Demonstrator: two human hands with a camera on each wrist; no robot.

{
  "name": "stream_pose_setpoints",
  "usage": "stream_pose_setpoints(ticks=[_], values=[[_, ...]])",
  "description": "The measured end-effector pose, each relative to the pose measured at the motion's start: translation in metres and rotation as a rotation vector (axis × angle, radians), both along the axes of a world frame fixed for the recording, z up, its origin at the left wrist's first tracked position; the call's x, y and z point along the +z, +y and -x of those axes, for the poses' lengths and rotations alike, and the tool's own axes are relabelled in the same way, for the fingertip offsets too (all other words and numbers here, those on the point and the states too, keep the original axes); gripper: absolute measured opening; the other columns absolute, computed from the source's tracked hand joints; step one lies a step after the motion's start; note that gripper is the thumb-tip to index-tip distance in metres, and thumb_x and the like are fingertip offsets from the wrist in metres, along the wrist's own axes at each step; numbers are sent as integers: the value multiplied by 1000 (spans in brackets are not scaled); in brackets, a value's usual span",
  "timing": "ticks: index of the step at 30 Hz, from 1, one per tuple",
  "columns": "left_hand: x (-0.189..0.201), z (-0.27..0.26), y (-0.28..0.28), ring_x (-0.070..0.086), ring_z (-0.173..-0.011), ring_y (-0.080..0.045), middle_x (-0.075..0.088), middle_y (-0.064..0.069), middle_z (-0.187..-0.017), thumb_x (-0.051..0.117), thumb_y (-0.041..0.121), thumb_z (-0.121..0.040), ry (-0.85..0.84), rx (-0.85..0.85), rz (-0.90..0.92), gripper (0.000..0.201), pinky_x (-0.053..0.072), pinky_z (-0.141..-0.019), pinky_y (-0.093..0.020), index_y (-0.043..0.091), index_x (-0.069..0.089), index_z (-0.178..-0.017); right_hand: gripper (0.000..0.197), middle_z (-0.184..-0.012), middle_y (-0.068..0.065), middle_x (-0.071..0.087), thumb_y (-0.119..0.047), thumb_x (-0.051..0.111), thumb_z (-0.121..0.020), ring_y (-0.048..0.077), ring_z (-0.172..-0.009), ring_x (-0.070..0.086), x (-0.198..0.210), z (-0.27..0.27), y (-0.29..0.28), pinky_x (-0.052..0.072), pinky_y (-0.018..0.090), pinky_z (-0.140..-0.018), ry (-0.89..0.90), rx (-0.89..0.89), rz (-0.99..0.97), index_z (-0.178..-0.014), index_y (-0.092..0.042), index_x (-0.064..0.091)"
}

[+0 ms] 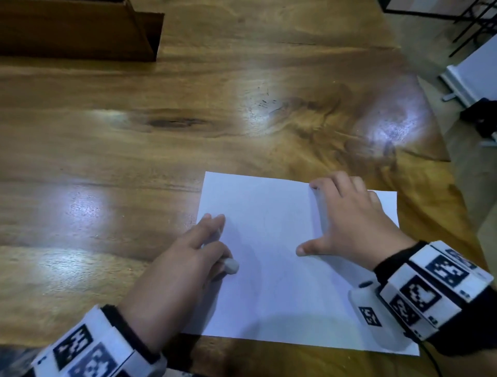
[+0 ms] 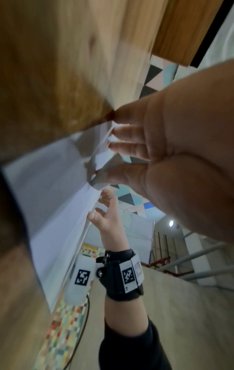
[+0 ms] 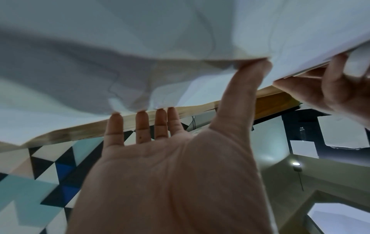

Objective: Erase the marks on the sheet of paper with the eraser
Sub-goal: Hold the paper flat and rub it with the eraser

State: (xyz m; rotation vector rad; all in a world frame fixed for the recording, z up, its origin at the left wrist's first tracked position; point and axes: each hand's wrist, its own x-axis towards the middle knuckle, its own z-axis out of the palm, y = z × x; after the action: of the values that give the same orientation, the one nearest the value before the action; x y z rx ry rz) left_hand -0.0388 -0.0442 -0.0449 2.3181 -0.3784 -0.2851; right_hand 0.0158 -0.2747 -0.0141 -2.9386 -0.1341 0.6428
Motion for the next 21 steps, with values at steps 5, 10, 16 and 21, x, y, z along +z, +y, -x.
stream_pose_setpoints(ticks=[5,10,16,21], values=[[-6,14,22,22,-133,-4,36,7,-139,33,29,-77,98,-171,-152,22,12,-106,-7,33,52,-87,109,-135,-10,18,-70,73,-52,13,-123,16,3,25,-1,19,29,-100,53,39,17,-139,-30,20],[-5,19,29,25,-131,-3,46,6,-133,37,27,-77,55,-184,-200,20,15,-105,-8,34,52,-89,110,-141,-8,22,-71,70,-54,11,-125,11,0,44,6,9,26,-104,49,89,-38,-143,-28,21],[31,-17,5,51,-71,-8,60,1,-81,48,42,-71,36,-14,-160,31,33,-66,-4,22,70,-80,110,-153,-9,-12,-66,64,-69,13,-133,-23,-10,41,37,-14,33,-115,89,224,-112,-147,-40,-9],[32,-64,-21,58,-86,-25,62,-7,-91,64,30,-78,-39,93,-292,20,31,-64,-25,24,68,-96,118,-151,-9,-17,-70,64,-65,19,-136,-22,-17,40,44,-15,43,-115,98,196,-68,-146,-38,-16]])
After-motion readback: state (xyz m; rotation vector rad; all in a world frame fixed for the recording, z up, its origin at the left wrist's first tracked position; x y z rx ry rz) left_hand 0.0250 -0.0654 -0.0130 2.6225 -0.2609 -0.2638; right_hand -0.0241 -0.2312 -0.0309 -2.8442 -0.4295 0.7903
